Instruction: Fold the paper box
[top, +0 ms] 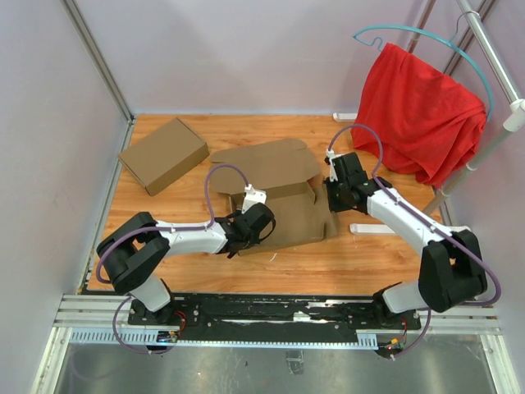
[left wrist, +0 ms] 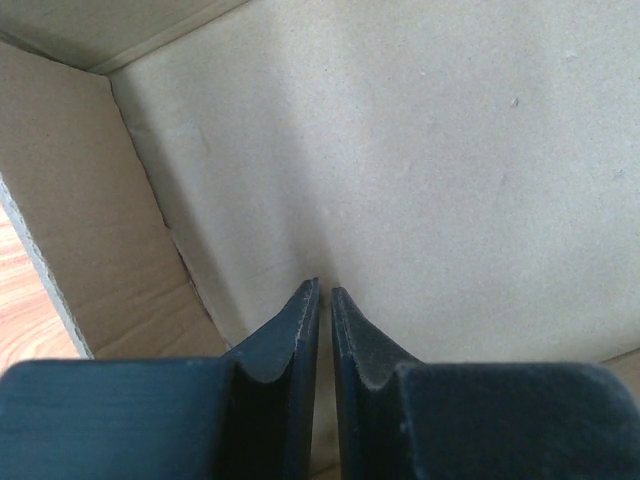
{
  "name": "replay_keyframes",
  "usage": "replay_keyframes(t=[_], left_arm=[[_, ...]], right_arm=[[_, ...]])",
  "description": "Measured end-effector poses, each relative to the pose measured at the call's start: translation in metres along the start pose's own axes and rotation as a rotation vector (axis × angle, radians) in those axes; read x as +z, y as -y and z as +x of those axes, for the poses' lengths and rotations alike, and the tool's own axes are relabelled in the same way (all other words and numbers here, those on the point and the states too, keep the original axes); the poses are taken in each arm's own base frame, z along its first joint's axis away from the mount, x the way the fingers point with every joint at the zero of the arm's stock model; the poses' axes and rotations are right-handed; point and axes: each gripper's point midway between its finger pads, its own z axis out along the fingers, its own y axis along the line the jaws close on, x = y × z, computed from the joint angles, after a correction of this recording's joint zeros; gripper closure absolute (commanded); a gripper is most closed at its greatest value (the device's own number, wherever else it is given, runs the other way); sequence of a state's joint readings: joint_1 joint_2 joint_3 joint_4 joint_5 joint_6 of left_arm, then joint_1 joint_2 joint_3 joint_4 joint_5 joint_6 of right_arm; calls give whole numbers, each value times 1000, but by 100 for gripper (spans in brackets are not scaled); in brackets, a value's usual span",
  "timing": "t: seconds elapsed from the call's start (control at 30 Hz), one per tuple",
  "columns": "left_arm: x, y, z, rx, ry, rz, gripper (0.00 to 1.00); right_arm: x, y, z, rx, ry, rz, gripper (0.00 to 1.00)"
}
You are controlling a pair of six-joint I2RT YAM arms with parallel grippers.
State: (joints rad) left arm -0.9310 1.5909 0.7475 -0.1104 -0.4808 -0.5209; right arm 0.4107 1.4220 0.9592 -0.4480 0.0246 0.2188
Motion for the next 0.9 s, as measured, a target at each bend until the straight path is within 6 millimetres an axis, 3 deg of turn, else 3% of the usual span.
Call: replay_keyframes(t=[0.2,0.4,0.53,0.7,0.9], left_arm=[[2,2,-2,-1,6,2,84],[4,4,-3,-6,14,7,85],[4,4,-4,-9,18,9,84],[4,4,-4,-11,22,10,85],[4,4,-4,-12,23,11,85]], right_arm=[[-16,-24,-18,1,58,-135,99],[-13,-53,-24,13,61,-285,98],[-2,-69,-22,27,36,-357,78],[9,-78,-16,33,14,-386,44],[7,-75,-17,30,28,-363,27]])
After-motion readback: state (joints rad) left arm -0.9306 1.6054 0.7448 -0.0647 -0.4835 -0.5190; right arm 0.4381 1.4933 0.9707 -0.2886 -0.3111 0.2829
